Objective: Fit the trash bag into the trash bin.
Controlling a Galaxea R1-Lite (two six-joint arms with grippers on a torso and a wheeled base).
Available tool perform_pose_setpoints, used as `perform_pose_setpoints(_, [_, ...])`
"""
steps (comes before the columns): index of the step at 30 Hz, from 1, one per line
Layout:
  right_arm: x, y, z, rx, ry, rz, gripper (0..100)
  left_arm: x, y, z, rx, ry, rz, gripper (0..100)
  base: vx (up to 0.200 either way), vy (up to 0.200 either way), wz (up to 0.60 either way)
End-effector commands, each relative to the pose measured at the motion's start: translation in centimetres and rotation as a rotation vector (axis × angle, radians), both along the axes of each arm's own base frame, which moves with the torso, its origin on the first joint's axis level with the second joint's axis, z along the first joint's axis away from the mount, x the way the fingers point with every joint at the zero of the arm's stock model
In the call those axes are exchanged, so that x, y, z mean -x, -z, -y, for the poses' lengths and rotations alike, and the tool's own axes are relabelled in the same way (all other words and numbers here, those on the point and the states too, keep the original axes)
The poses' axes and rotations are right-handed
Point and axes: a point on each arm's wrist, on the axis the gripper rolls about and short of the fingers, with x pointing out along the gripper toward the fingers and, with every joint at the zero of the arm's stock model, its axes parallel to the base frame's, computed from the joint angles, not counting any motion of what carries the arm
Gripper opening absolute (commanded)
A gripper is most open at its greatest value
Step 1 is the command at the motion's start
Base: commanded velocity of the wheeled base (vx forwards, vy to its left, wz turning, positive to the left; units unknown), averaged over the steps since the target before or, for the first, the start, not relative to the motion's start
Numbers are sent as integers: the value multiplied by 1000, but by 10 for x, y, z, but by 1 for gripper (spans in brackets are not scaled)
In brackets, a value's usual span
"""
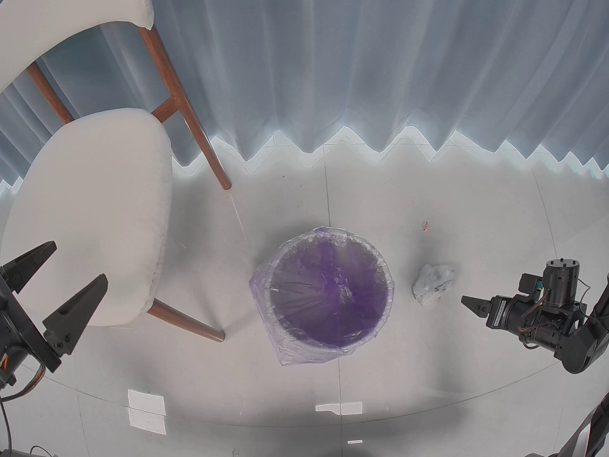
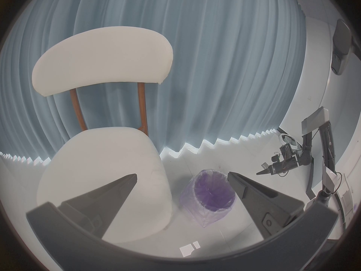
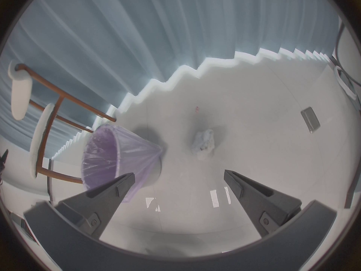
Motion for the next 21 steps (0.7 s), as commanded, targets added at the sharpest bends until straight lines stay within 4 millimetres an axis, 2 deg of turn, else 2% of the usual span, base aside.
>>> perform_pose_setpoints(1, [1, 4, -1, 15, -25, 15, 100, 3, 2, -2, -1, 2, -15, 100, 0, 0, 0])
perform_pose_setpoints(6, [-4, 6, -3, 30, -37, 73, 100, -11, -6, 17, 21, 99, -121, 100, 0, 0, 0])
perform_pose_setpoints(7, [0, 7, -4, 32, -42, 80, 100, -21, -11, 26, 18, 130, -172, 100, 0, 0, 0])
perform_pose_setpoints(8, [0, 7, -4, 33, -42, 81, 100, -22, -11, 26, 19, 131, -177, 100, 0, 0, 0])
perform_pose_setpoints(11, [12, 12, -12, 22, -68, 77, 100, -56, -12, 48, -29, 229, -324, 100, 0, 0, 0])
perform_pose_setpoints(12, [12, 12, -12, 22, -68, 77, 100, -56, -12, 48, -29, 229, -324, 100, 0, 0, 0])
perform_pose_setpoints(15, [18, 12, -12, 18, -65, 94, 100, -93, 3, 75, -73, 281, -438, 100, 0, 0, 0])
perform_pose_setpoints(16, [19, 12, -12, 16, -65, 93, 100, -95, 4, 76, -76, 282, -443, 100, 0, 0, 0])
perform_pose_setpoints(17, [21, 11, -12, 8, -59, 106, 100, -117, 22, 95, -103, 276, -531, 100, 0, 0, 0])
perform_pose_setpoints(21, [22, 6, -12, -28, -39, 153, 100, -152, 53, 131, -66, 249, -692, 100, 0, 0, 0])
